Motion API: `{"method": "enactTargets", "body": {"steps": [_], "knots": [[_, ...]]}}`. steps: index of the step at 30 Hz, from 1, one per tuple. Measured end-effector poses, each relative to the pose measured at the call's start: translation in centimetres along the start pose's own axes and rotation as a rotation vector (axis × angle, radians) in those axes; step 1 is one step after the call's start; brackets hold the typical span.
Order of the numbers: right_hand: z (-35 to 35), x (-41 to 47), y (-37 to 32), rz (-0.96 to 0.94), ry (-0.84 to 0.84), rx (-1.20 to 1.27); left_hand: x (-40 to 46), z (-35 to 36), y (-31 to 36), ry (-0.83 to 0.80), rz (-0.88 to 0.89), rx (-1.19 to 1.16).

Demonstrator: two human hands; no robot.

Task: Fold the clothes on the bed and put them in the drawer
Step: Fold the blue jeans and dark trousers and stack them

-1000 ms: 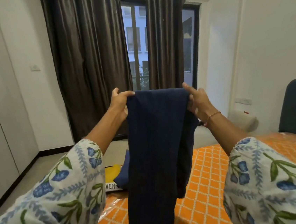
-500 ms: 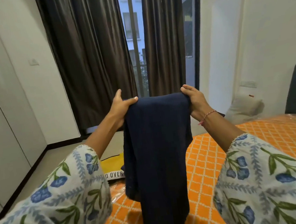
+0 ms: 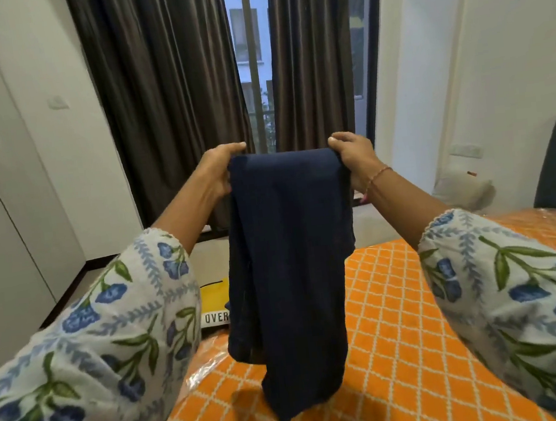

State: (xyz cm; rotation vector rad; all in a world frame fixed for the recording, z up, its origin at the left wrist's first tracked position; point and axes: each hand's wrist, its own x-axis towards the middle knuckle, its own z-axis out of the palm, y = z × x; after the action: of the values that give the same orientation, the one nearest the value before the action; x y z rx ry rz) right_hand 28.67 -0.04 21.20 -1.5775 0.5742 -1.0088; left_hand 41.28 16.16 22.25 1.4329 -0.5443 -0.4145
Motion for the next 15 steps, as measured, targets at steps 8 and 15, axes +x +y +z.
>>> {"method": "enactTargets", "body": {"steps": [8,15], "knots": [[-2.0,-0.6,2.0,0.09,-0.141,0.092,-0.1,-0.2,-1.1,-0.069,0.109,0.252],[-2.2,-0.2,2.0,0.16,-0.062,0.147,-2.3,0.6,-3.9,-0.3,0.013,-0.029]]}}
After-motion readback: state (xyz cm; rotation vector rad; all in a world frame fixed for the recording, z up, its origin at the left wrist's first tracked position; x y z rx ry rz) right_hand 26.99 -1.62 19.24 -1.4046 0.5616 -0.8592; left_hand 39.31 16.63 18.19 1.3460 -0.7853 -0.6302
